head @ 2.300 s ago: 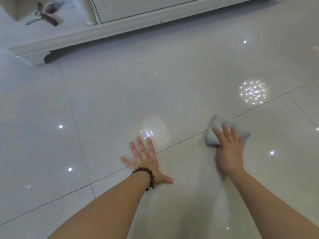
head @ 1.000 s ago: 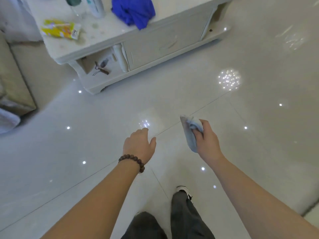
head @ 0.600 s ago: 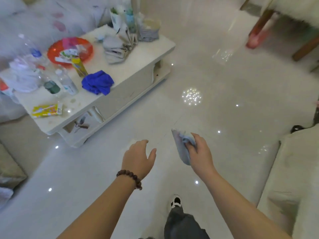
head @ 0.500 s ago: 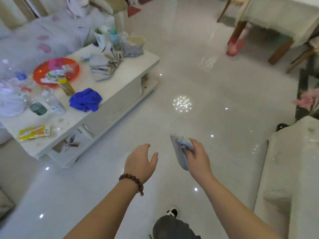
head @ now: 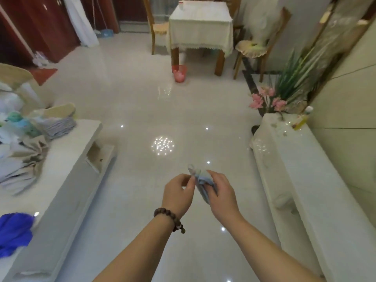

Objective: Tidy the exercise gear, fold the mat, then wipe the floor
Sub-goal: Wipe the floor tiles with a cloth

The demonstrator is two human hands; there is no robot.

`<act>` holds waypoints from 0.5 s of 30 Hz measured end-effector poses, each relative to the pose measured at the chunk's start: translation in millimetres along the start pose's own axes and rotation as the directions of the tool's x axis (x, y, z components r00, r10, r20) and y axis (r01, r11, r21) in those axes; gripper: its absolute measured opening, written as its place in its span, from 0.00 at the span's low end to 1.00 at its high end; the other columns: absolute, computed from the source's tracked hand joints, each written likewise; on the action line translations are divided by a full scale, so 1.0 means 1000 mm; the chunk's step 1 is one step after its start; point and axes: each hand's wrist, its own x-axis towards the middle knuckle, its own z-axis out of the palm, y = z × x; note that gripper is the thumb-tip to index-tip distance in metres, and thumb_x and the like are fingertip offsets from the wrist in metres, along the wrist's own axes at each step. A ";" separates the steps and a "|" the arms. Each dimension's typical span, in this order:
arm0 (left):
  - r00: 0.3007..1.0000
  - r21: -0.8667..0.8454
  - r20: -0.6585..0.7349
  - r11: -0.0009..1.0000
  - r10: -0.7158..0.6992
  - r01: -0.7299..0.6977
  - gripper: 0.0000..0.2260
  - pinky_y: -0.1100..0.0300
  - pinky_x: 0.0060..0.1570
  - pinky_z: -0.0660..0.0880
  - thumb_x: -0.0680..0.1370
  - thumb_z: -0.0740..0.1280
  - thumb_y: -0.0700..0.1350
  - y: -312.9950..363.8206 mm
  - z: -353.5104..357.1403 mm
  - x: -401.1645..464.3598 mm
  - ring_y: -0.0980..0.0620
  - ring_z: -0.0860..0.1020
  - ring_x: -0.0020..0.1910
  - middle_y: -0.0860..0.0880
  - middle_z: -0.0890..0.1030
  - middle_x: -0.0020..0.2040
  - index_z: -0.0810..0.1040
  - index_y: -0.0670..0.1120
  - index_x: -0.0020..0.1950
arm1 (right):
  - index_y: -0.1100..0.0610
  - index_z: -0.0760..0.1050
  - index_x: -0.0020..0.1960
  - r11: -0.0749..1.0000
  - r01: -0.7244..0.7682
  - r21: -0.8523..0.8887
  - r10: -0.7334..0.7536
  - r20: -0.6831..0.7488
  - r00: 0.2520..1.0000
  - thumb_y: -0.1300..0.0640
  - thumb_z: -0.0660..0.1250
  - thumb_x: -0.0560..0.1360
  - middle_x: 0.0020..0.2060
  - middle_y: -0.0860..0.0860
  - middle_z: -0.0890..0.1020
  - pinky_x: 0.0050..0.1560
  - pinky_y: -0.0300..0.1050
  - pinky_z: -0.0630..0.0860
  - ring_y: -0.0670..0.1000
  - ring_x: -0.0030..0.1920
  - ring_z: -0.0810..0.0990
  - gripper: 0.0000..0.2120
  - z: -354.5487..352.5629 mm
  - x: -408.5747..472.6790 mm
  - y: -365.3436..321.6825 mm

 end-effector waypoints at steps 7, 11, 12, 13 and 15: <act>0.914 -0.217 0.405 0.973 0.020 0.075 0.17 0.51 0.50 0.77 0.79 0.61 0.53 0.057 0.071 0.057 0.52 0.81 0.46 0.44 0.84 0.43 0.83 0.43 0.44 | 0.52 0.73 0.66 0.988 -0.155 0.019 0.153 -0.321 0.935 0.60 0.63 0.77 0.54 0.48 0.74 0.50 0.26 0.69 0.42 0.52 0.75 0.17 -0.050 0.011 0.031; 0.792 -0.149 0.601 0.989 0.112 -0.027 0.17 0.48 0.49 0.78 0.76 0.67 0.53 0.075 0.108 0.091 0.52 0.80 0.40 0.39 0.82 0.40 0.82 0.39 0.41 | 0.52 0.71 0.67 0.971 -0.238 0.033 0.225 -0.474 0.851 0.60 0.65 0.77 0.53 0.48 0.73 0.49 0.25 0.68 0.43 0.52 0.75 0.19 -0.065 0.022 0.043; 0.757 -0.138 0.642 0.989 0.125 -0.047 0.17 0.47 0.48 0.78 0.75 0.67 0.52 0.078 0.116 0.100 0.51 0.78 0.39 0.36 0.81 0.40 0.81 0.37 0.41 | 0.52 0.71 0.67 0.965 -0.254 0.064 0.251 -0.499 0.829 0.58 0.66 0.76 0.53 0.48 0.73 0.50 0.27 0.69 0.43 0.53 0.75 0.20 -0.067 0.024 0.043; 0.722 -0.126 0.679 0.990 0.132 -0.063 0.18 0.48 0.45 0.78 0.75 0.68 0.52 0.083 0.123 0.107 0.49 0.77 0.37 0.35 0.80 0.38 0.80 0.36 0.41 | 0.50 0.70 0.67 0.958 -0.266 0.103 0.280 -0.521 0.806 0.55 0.68 0.75 0.54 0.47 0.73 0.50 0.28 0.70 0.41 0.53 0.75 0.21 -0.068 0.026 0.042; 0.645 -0.123 0.748 0.988 0.156 -0.096 0.19 0.50 0.40 0.76 0.74 0.69 0.52 0.090 0.136 0.119 0.49 0.76 0.35 0.35 0.78 0.36 0.79 0.35 0.40 | 0.48 0.69 0.67 0.939 -0.301 0.165 0.339 -0.576 0.744 0.50 0.71 0.71 0.54 0.44 0.72 0.48 0.28 0.71 0.38 0.53 0.74 0.26 -0.070 0.031 0.040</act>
